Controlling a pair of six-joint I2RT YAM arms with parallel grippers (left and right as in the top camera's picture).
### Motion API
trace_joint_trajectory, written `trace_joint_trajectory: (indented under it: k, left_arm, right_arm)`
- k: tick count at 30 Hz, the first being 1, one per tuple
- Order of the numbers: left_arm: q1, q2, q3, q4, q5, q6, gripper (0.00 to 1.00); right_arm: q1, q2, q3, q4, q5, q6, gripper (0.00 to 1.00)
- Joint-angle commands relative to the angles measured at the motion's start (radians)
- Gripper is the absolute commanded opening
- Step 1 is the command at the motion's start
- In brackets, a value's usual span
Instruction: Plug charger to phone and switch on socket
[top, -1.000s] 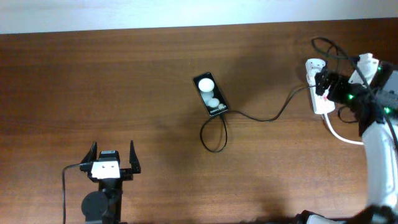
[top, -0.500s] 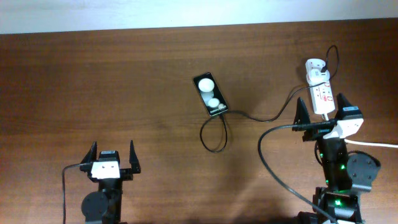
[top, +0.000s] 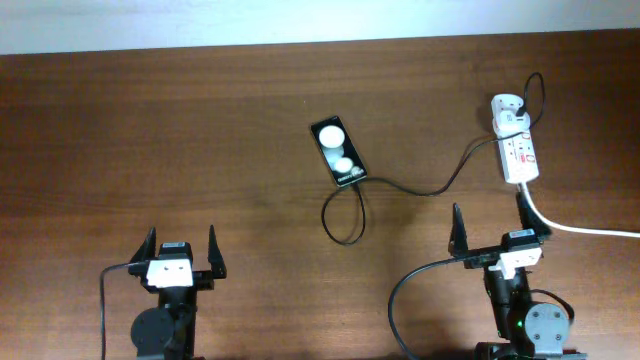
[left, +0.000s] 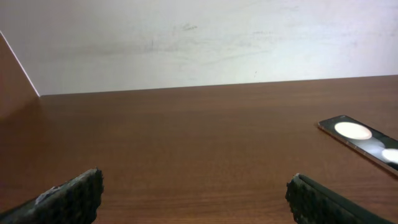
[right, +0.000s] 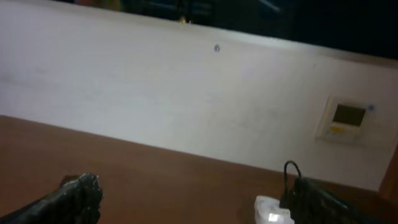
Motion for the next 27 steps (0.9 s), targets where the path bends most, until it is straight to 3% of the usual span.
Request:
trace_joint_trajectory:
  k: [1, 9, 27]
  left_arm:
    - [0.006, -0.006, -0.003, -0.006, 0.014, 0.016, 0.99]
    - [0.006, -0.006, -0.003, -0.006, 0.014, 0.016, 0.99]
    - [0.006, -0.006, -0.003, -0.006, 0.014, 0.016, 0.99]
  right_arm:
    - [0.011, -0.052, -0.005, -0.087, 0.029, 0.004, 0.99]
    - [0.031, -0.108, -0.005, -0.358, 0.073, -0.023, 0.99]
    - [0.030, -0.108, -0.005, -0.358, 0.073, -0.048, 0.99]
